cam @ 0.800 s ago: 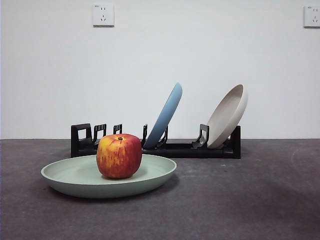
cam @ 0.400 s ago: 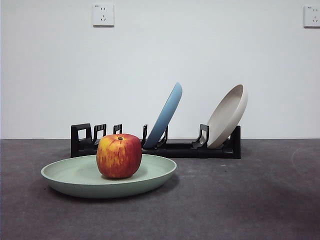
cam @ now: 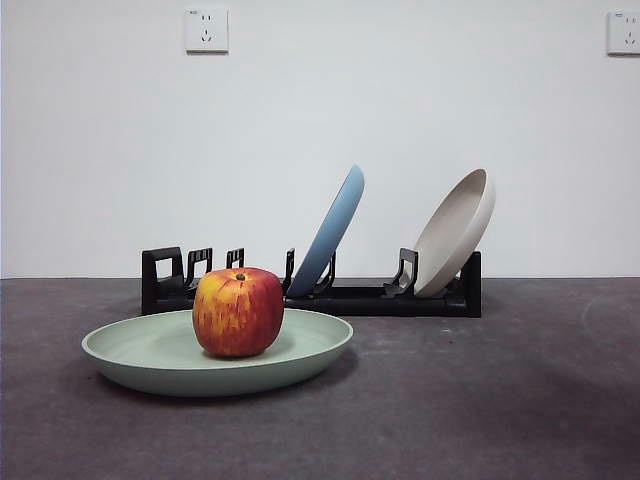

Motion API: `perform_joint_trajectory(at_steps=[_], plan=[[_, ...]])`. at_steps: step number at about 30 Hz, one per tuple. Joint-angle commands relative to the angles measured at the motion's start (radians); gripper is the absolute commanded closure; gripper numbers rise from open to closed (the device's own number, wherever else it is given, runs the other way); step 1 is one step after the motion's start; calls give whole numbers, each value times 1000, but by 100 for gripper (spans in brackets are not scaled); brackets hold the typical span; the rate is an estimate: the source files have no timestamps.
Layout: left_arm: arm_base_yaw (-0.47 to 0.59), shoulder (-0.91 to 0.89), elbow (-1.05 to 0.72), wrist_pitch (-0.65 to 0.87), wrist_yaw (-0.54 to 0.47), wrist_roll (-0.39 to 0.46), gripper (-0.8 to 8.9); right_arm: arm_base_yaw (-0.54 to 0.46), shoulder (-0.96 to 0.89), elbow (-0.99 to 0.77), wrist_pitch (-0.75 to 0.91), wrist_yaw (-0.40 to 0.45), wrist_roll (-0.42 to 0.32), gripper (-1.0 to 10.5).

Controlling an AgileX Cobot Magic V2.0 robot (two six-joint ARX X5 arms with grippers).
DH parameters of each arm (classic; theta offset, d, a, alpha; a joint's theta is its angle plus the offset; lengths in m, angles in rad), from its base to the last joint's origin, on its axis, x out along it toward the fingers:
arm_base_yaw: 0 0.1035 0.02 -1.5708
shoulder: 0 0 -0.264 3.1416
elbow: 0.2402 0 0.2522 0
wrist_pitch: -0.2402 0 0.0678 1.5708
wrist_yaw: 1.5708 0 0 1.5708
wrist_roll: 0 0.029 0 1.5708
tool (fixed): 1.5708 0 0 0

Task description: Take the green plate from the plate rack,put the plate on the table,take the apple from the table,put the apple in the plate

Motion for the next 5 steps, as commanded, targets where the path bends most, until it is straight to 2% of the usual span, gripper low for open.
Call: perform_joint_trajectory(at_steps=[1,5], plan=[[2,-3,-14,3,2,8,817,-2,-2,-14,3,2,9,946],[2,-3,-14,3,2,8,817,-2,-2,-14,3,2,9,946]])
